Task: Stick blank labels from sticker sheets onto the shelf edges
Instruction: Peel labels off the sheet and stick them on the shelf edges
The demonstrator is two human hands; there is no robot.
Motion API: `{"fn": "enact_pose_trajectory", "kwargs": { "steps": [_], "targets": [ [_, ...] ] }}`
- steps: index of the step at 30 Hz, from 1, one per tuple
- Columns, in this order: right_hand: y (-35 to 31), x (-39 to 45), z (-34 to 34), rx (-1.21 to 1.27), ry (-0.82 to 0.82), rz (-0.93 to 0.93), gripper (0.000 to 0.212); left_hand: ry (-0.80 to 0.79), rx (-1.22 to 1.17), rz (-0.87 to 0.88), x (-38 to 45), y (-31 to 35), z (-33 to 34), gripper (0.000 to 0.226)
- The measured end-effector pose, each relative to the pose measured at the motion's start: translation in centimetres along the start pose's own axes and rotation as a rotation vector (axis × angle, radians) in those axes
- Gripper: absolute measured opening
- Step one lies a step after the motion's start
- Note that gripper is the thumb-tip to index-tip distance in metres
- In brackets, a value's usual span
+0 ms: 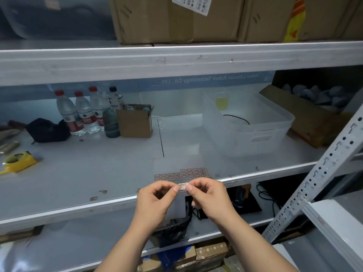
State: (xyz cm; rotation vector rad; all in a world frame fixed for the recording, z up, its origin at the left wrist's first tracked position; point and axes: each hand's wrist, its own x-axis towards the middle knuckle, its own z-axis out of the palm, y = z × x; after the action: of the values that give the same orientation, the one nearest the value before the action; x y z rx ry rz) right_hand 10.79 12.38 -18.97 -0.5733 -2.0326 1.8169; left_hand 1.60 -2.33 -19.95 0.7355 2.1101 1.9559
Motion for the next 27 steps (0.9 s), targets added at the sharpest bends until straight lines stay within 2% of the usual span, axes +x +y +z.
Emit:
{"fn": "enact_pose_trajectory", "kwargs": {
  "steps": [6, 13, 17, 27],
  "targets": [
    [0.3, 0.0, 0.4, 0.024, 0.025, -0.010, 0.022, 0.004, 0.007, 0.010, 0.2, -0.6, -0.3, 0.023],
    [0.6, 0.2, 0.8, -0.052, 0.078, -0.043, 0.017, 0.051, 0.052, 0.032, 0.4, -1.0, -0.5, 0.022],
    [1.0, 0.4, 1.2, -0.077, 0.071, -0.037, 0.006, 0.067, 0.088, 0.046, 0.4, -1.4, -1.0, 0.018],
    [1.6, 1.6, 2.0, -0.112, 0.035, 0.032, 0.005, 0.065, 0.093, 0.001, 0.6, -3.3, -1.5, 0.021]
  ]
}}
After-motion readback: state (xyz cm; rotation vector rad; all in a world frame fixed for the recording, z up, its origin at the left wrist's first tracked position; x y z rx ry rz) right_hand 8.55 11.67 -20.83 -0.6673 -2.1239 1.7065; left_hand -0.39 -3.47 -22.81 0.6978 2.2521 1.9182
